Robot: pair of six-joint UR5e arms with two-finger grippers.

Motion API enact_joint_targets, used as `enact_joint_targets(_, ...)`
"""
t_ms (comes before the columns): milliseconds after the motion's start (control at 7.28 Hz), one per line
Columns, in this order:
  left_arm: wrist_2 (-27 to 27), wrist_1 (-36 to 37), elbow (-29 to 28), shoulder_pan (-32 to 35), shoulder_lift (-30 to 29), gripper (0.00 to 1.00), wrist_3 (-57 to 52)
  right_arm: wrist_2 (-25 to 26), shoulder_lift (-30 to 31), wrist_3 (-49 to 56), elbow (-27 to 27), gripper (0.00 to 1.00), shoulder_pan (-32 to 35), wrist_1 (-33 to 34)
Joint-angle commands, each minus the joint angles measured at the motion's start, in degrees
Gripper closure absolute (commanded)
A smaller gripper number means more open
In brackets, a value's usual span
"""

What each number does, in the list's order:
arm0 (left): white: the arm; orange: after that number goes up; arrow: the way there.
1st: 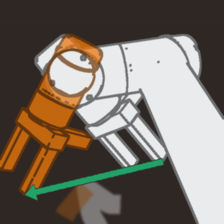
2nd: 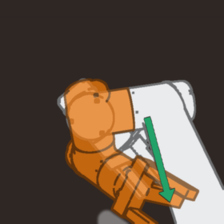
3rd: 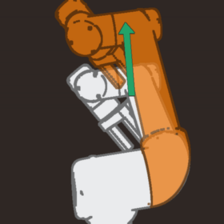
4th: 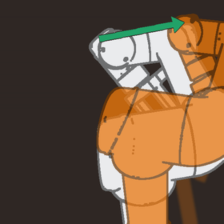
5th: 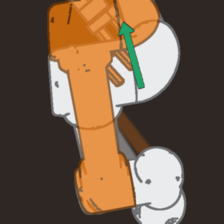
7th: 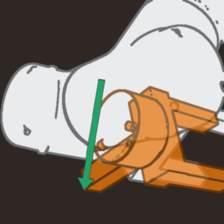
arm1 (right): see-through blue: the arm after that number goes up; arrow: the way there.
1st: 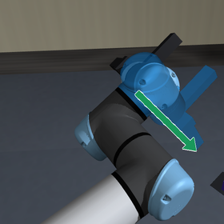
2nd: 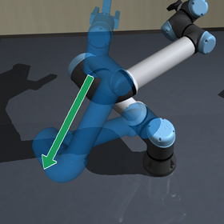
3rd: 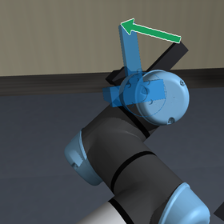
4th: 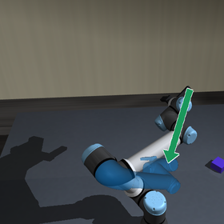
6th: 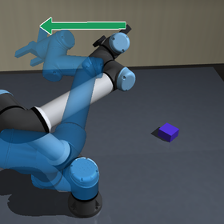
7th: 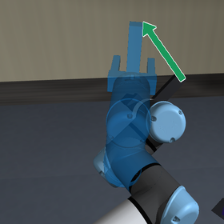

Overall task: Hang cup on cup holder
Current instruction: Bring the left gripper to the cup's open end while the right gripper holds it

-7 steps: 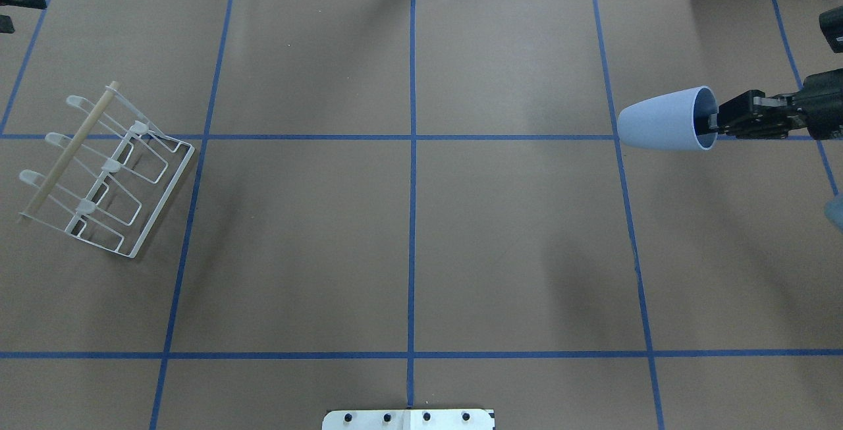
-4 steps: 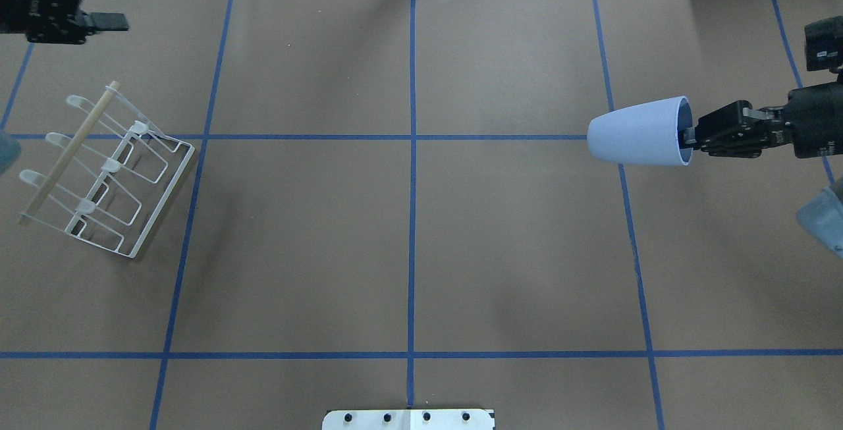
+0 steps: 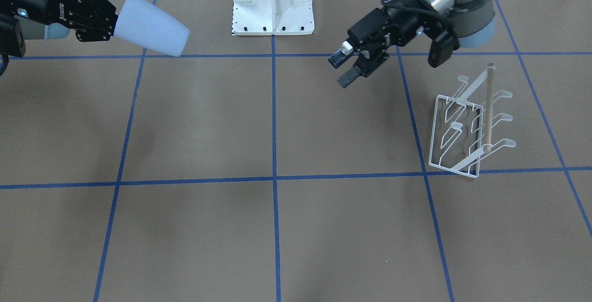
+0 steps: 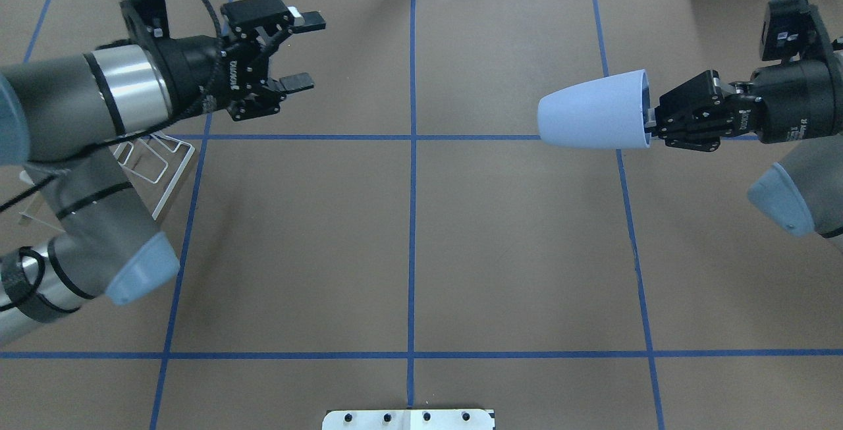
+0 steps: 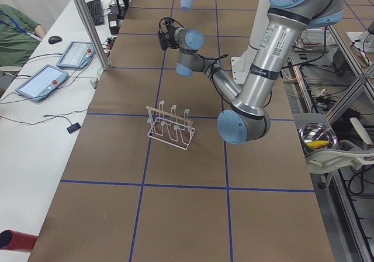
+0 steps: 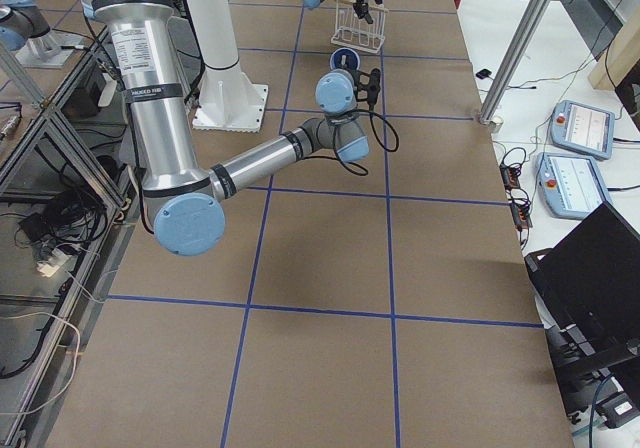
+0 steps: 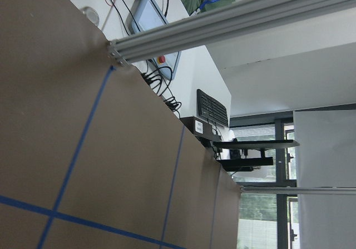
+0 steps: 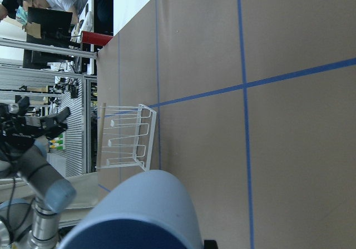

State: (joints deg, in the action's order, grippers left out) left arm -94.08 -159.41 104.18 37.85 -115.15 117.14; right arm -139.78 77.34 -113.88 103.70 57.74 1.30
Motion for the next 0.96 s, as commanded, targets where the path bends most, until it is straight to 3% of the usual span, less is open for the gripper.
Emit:
enact_joint_targets(0,4.78,0.33,0.33,-6.03,-3.58,0.02,6.57,3.18,-2.45,-4.93,2.28,1.0,-1.57,-0.16)
enact_joint_targets(137,4.87,0.33,0.59,-6.56,-4.98,0.02,9.57,5.37,-2.45,-5.29,3.25,1.0,-3.06,-0.24)
enact_joint_targets(412,7.93,0.33,4.0,-9.27,-5.96,0.02,11.44,14.75,-2.46,-6.96,3.96,1.0,-8.32,-4.87)
enact_joint_targets(824,8.21,0.33,5.69,-10.95,-7.1,0.02,14.05,19.79,-2.45,-7.14,3.88,1.0,-11.67,-8.06)
